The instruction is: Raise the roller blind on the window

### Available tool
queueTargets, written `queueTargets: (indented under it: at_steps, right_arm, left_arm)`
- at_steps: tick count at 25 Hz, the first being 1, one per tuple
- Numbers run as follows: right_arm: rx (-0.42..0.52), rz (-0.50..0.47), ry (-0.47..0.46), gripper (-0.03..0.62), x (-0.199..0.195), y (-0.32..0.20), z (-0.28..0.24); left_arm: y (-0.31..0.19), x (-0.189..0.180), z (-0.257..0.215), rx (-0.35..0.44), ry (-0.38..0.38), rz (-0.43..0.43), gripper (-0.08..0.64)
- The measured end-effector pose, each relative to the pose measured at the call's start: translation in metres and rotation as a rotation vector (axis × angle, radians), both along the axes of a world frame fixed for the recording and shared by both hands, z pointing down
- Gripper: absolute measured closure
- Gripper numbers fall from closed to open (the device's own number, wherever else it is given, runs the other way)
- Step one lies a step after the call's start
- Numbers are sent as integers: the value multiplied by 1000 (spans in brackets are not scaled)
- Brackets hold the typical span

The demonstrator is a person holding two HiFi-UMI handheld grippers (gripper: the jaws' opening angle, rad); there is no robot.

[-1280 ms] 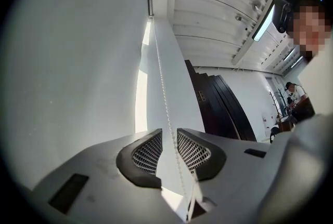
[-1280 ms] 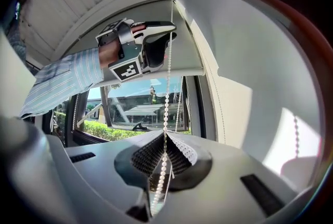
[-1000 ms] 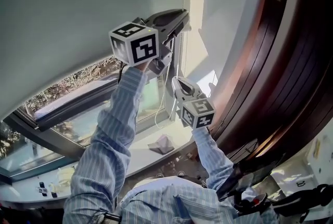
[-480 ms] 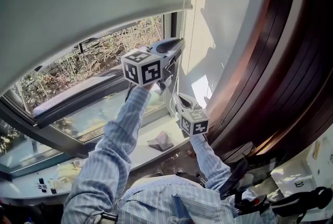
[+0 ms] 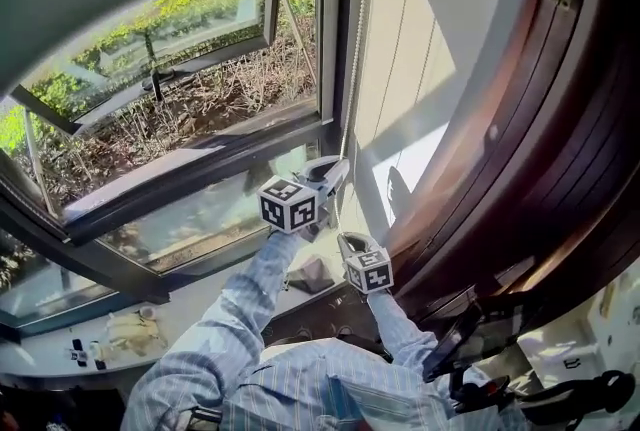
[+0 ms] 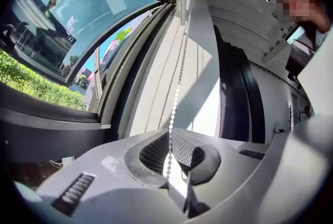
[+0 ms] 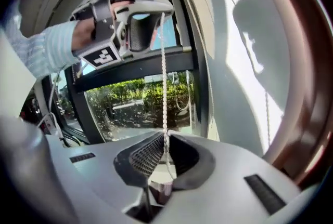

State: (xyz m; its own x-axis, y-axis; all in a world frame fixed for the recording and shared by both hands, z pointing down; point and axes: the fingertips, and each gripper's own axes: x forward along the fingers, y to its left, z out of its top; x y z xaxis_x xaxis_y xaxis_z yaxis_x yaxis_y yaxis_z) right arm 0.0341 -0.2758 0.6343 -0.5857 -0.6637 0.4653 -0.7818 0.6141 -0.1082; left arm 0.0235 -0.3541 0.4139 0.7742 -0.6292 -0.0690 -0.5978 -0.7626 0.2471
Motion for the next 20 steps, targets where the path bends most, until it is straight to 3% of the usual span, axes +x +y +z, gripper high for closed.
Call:
queueTargets:
  at_steps: [3, 7, 10, 14, 20]
  right_arm:
    - [120, -21, -108, 524, -1, 2, -72]
    - [417, -53, -221, 512, 1, -18, -231]
    - [561, -132, -315, 502, -8, -26, -344]
    - [659, -199, -371, 480, -21, -40, -448]
    - [733, -234, -391, 482, -34, -52, -524]
  left_arm:
    - [5, -9, 1, 5, 1, -6, 548]
    - [9, -17, -1, 9, 44, 2, 548]
    - [14, -16, -2, 17, 52, 15, 548]
    - [21, -9, -3, 19, 60, 37, 548]
    - [27, -5, -2, 32, 54, 39, 548]
